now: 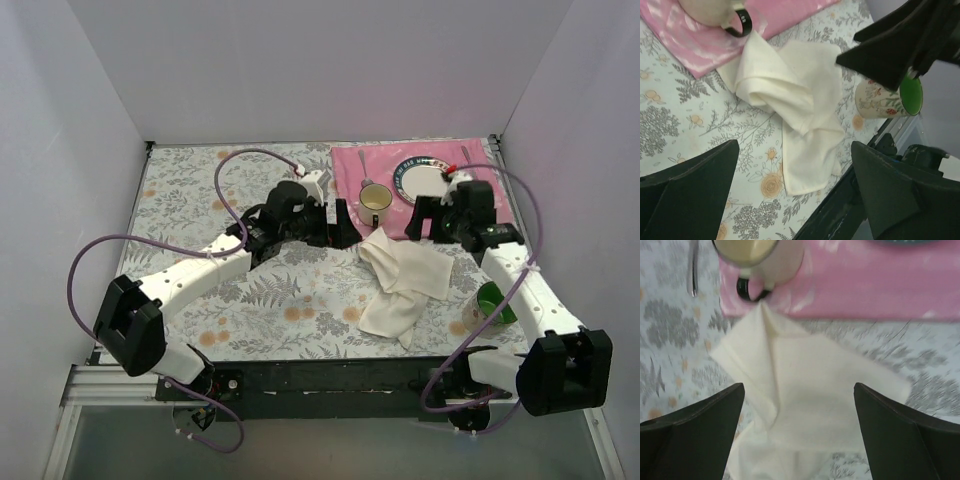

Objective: Fold the napkin, place the utensils inside, and roll it up
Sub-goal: Move the napkin to the centre of the board, then flatten the napkin out

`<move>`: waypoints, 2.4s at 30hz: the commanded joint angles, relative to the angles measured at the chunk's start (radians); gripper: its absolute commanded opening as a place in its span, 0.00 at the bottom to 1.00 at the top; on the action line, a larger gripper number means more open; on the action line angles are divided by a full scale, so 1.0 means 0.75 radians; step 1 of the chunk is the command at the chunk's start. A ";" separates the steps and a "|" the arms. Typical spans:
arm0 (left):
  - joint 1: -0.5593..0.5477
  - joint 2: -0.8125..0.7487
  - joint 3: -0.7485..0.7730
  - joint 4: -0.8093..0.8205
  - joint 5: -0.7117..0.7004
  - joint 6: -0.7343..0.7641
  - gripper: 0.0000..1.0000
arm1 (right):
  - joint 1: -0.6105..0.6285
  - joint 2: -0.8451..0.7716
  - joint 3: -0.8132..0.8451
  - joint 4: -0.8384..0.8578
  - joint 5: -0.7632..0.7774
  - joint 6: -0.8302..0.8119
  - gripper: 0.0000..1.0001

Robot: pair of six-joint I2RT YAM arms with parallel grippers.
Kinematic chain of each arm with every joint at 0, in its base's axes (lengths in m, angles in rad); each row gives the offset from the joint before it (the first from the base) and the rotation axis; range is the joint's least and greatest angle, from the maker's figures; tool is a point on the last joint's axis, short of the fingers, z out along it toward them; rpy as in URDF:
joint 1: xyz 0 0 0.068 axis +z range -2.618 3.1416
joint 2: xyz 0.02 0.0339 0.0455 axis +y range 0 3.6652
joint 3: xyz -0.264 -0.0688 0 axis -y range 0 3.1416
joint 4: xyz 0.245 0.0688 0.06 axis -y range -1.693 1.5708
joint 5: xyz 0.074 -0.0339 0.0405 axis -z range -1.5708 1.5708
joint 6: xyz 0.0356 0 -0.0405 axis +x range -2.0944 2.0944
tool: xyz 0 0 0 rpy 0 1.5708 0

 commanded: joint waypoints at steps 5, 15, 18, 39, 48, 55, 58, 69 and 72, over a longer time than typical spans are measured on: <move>-0.110 -0.139 -0.224 0.094 -0.098 -0.073 0.95 | 0.349 -0.036 -0.431 0.306 -0.031 0.181 0.93; -0.112 -0.327 -0.240 -0.114 -0.559 -0.181 0.95 | 0.835 0.381 -0.215 0.320 0.139 0.144 0.10; -0.112 -0.413 -0.193 -0.355 -0.887 -0.342 0.98 | 1.117 0.514 -0.076 0.324 0.163 0.211 0.01; -0.100 -0.344 -0.203 -0.783 -0.829 -0.517 0.98 | 0.759 -0.038 -0.484 0.269 0.108 0.287 0.88; -0.100 -0.579 -0.450 -0.788 -0.696 -0.599 0.98 | 0.605 0.103 -0.544 0.533 -0.266 0.252 0.64; -0.098 -0.602 -0.569 -0.751 -0.648 -0.670 0.94 | 0.609 0.179 -0.546 0.552 -0.326 0.258 0.47; -0.098 -0.587 -0.600 -0.688 -0.655 -0.670 0.87 | 0.611 0.163 -0.597 0.609 -0.348 0.277 0.47; -0.092 -0.371 -0.594 -0.540 -0.693 -0.593 0.68 | 0.640 0.183 -0.618 0.670 -0.414 0.301 0.22; -0.079 -0.360 -0.604 -0.542 -0.708 -0.578 0.58 | 0.640 0.193 -0.589 0.644 -0.414 0.283 0.18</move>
